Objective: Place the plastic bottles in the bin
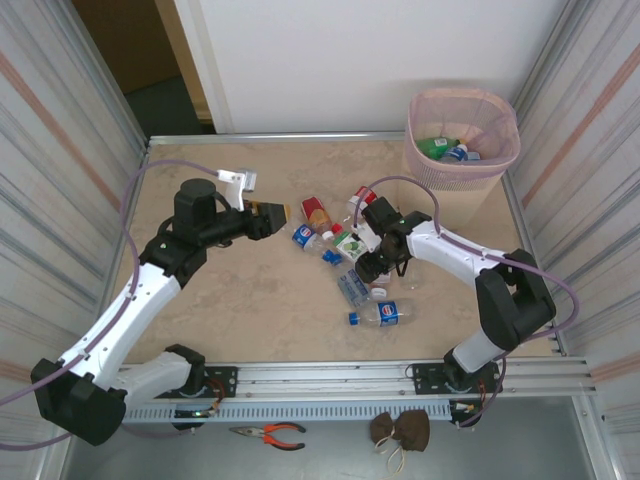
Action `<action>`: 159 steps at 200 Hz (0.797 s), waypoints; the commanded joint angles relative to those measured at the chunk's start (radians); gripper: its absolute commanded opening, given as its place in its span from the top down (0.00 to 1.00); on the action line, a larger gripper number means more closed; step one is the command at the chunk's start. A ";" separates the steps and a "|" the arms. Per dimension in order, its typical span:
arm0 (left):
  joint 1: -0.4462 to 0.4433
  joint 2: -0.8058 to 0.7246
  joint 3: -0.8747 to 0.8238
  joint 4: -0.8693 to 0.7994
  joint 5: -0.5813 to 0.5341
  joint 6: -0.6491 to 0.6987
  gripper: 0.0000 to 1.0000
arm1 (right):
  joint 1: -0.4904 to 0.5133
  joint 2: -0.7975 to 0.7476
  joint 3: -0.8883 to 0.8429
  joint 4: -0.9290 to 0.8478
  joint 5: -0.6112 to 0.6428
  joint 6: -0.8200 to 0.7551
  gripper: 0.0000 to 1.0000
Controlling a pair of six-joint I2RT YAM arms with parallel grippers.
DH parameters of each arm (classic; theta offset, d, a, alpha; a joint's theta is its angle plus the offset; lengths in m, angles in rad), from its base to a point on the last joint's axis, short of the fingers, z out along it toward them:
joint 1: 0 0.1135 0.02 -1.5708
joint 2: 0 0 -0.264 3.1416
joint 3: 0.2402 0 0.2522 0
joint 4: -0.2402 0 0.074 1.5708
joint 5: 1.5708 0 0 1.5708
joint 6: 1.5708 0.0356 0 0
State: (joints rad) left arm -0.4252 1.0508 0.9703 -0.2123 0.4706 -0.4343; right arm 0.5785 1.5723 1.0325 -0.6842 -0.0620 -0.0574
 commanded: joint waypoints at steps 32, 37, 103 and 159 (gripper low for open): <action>0.006 -0.009 0.002 0.020 0.004 -0.007 0.41 | 0.004 0.013 0.034 -0.018 -0.016 -0.023 0.47; 0.006 -0.009 0.002 0.021 0.002 -0.009 0.41 | 0.004 0.011 0.032 -0.020 -0.015 -0.023 0.48; 0.006 -0.009 0.007 0.038 0.013 -0.030 0.41 | 0.003 -0.102 0.028 -0.037 0.026 -0.004 0.65; 0.006 -0.010 0.057 -0.028 0.038 0.058 0.42 | 0.021 -0.317 0.011 -0.069 0.004 -0.120 0.76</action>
State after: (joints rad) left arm -0.4252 1.0512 0.9714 -0.2111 0.4751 -0.4416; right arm 0.5793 1.3594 1.0378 -0.7166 -0.0429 -0.0757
